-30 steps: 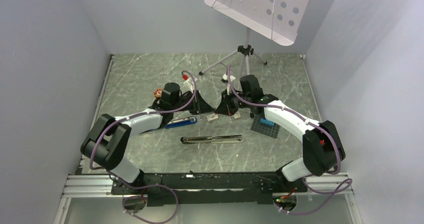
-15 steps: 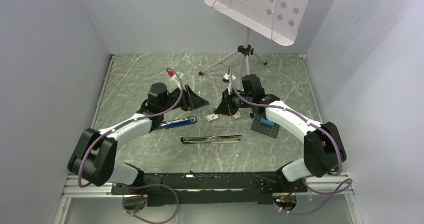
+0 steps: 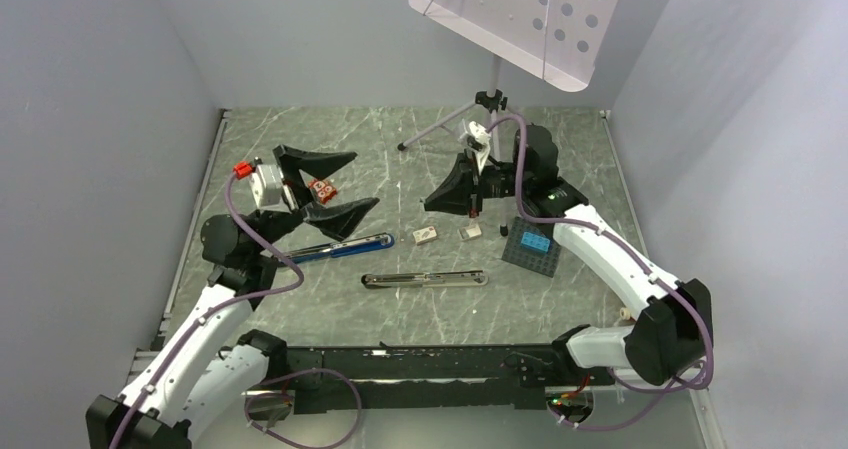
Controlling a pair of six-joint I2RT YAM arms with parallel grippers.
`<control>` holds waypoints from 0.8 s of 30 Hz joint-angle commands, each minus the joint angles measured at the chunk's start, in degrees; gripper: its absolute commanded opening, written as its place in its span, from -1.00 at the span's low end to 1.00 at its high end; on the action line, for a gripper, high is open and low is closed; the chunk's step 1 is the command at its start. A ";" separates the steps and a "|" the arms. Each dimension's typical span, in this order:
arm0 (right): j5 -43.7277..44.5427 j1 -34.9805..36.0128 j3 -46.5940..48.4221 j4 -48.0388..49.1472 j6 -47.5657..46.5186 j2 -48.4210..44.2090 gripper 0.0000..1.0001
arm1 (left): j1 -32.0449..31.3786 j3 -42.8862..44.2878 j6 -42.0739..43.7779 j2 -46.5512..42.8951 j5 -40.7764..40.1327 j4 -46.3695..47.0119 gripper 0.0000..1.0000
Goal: Load the staples into the stapler
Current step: Adjust the staple.
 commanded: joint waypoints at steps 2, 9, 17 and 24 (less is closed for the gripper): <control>-9.11 0.43 4.02 9.54 -3.52 -1.02 -1.00 | 0.96 1.78 -3.66 4.79 17.07 13.43 0.99; -9.35 3.94 4.39 6.81 -15.79 -2.80 -1.00 | 0.64 3.01 -15.24 11.87 24.91 27.46 0.81; -8.44 4.39 3.32 13.85 -9.00 -2.14 -1.00 | -6.20 6.57 -8.36 15.30 24.44 17.50 0.56; -8.55 4.40 1.70 18.33 -3.51 -1.97 -1.00 | -7.37 7.34 -4.83 15.28 23.13 10.83 0.14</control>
